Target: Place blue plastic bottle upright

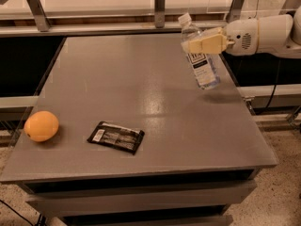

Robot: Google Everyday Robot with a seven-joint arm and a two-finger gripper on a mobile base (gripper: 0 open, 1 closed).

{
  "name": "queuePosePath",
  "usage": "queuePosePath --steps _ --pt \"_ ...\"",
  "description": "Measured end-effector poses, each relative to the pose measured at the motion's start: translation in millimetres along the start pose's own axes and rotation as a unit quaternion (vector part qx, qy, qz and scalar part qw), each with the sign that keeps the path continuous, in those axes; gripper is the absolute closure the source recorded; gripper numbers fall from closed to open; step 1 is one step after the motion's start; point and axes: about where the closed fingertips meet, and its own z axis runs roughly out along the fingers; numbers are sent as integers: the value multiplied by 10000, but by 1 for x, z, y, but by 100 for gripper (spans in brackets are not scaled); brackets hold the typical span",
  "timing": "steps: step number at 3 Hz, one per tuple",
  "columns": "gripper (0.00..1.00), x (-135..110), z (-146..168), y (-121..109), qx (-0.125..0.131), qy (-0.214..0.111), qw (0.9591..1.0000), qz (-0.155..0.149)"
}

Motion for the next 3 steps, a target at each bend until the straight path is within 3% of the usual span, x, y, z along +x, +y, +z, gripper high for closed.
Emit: queuePosePath --steps 1,2,3 --pt "100 -28 -30 5 130 -698 9975 -56" --pt "100 -42 -43 11 325 -1180 9920 -317" --pt "100 -45 -41 12 329 -1205 9914 -392"
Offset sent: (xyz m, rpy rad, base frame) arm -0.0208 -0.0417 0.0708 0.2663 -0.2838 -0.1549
